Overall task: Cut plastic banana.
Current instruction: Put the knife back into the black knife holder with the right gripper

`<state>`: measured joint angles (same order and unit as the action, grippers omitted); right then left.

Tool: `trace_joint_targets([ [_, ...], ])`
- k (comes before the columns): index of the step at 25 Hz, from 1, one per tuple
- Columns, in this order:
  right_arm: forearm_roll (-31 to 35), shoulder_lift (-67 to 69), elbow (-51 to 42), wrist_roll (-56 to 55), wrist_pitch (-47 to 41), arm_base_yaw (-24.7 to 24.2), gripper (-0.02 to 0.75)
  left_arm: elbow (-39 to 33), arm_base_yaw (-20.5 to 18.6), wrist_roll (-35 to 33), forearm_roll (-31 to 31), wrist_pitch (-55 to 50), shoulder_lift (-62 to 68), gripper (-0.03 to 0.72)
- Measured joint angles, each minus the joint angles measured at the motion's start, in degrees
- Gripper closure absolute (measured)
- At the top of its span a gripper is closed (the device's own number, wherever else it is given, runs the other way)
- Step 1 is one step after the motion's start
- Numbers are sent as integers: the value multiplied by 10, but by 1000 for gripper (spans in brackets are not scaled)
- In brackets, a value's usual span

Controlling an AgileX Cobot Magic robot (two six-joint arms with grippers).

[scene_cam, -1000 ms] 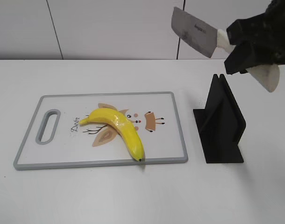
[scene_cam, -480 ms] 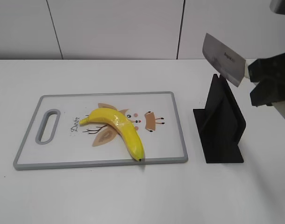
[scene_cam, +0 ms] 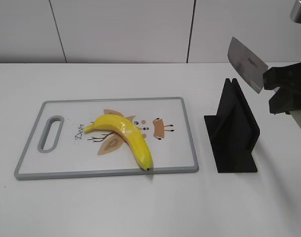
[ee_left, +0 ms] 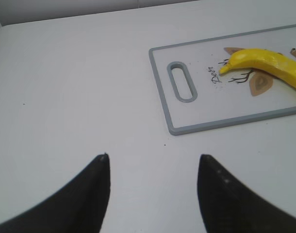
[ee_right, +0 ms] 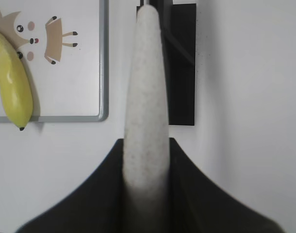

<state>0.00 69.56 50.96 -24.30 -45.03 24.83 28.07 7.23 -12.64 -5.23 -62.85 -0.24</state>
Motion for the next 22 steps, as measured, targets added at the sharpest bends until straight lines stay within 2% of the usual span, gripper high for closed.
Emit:
trace_joint_targets([
  [22, -7, 74, 0, 0, 20, 0, 568, 0, 0, 0, 0, 0, 0, 157],
])
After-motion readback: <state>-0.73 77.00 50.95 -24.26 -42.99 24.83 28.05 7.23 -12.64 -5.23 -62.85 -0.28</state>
